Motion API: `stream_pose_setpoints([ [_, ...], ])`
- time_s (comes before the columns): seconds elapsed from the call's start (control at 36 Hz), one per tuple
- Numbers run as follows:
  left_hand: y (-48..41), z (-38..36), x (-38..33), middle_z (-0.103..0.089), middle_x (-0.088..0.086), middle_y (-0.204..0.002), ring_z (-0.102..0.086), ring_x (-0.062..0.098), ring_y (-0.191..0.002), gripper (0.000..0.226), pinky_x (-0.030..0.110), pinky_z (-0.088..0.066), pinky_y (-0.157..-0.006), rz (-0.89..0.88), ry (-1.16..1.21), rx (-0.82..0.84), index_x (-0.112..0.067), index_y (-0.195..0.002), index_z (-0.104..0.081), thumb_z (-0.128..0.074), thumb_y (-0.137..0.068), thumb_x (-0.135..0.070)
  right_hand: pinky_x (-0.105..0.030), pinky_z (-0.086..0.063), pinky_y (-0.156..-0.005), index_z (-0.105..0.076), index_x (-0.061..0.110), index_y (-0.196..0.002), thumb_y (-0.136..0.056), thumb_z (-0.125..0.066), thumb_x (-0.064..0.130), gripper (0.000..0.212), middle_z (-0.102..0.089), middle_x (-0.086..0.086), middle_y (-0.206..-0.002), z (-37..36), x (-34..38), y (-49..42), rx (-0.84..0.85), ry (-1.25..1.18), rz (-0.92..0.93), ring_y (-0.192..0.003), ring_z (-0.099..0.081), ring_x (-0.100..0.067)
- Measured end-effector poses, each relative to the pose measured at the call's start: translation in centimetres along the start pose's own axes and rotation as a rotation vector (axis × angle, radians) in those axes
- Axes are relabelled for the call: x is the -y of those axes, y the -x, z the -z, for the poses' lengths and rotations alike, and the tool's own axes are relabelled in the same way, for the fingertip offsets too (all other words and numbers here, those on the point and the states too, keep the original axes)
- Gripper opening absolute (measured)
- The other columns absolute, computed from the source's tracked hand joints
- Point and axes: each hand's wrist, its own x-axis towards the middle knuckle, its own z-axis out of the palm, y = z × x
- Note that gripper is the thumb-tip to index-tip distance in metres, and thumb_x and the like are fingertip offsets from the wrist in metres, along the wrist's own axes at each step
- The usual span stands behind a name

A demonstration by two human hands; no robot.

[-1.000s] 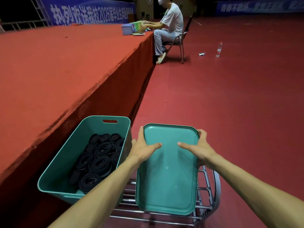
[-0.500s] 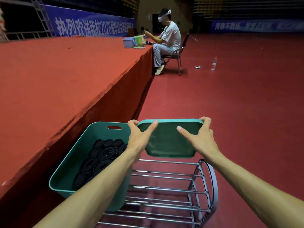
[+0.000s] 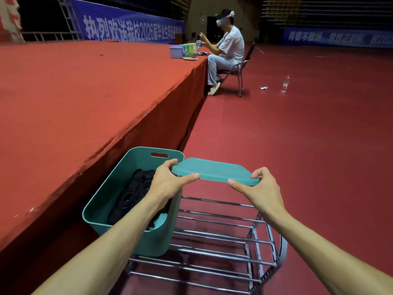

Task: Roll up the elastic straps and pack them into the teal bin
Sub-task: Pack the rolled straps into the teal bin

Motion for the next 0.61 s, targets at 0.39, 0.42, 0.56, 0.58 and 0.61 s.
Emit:
stream_pose_setpoints([
  [0.39,0.9,3.4,1.6,-0.063,-0.033,-0.103,-0.061,-0.016,-0.092,0.090,0.005,-0.044,-0.081,-0.097,0.006,0.078,-0.003,-0.141,-0.049,-0.092,-0.062,-0.007,-0.044,-0.050,-0.076,-0.048,0.019,-0.080,-0.053,-0.095,0.039,0.057,-0.063,0.009,-0.093,-1.9,0.7,3.0,-0.083,-0.024,0.102,-0.094,-0.060,-0.025],
  [0.42,1.0,3.8,1.7,-0.062,-0.025,-0.117,-0.063,-0.007,-0.102,0.094,0.007,-0.043,-0.086,-0.101,-0.005,0.071,-0.004,-0.143,-0.047,-0.093,-0.062,-0.011,-0.042,-0.049,-0.075,-0.048,0.019,-0.080,-0.053,-0.095,0.038,0.057,-0.063,0.010,-0.095,-2.3,0.9,3.2,-0.079,-0.031,0.114,-0.094,-0.059,-0.024],
  [0.56,1.3,7.1,3.2,-0.064,-0.039,-0.102,-0.064,0.006,-0.101,0.069,0.007,-0.045,-0.088,-0.118,-0.133,0.030,-0.018,-0.125,-0.064,-0.093,-0.063,-0.016,-0.034,-0.046,-0.070,-0.048,0.018,-0.079,-0.054,-0.095,0.034,0.056,-0.064,0.012,-0.092,-5.3,1.5,4.2,-0.026,-0.086,0.183,-0.087,-0.058,-0.009],
  [0.58,1.4,8.0,3.5,-0.062,-0.029,-0.122,-0.061,0.010,-0.114,0.077,0.015,-0.043,-0.100,-0.113,-0.138,0.022,-0.016,-0.130,-0.062,-0.094,-0.061,-0.019,-0.030,-0.045,-0.068,-0.048,0.017,-0.079,-0.054,-0.095,0.034,0.056,-0.064,0.011,-0.090,-6.1,1.6,4.4,-0.013,-0.096,0.193,-0.085,-0.057,-0.005],
  [0.61,1.5,8.9,3.9,-0.056,-0.016,-0.138,-0.054,0.011,-0.126,0.088,0.021,-0.038,-0.109,-0.113,-0.134,0.010,-0.013,-0.138,-0.056,-0.095,-0.059,-0.021,-0.027,-0.044,-0.066,-0.049,0.017,-0.079,-0.053,-0.095,0.034,0.056,-0.064,0.011,-0.088,-7.0,1.7,4.5,-0.002,-0.107,0.201,-0.083,-0.056,-0.004],
])
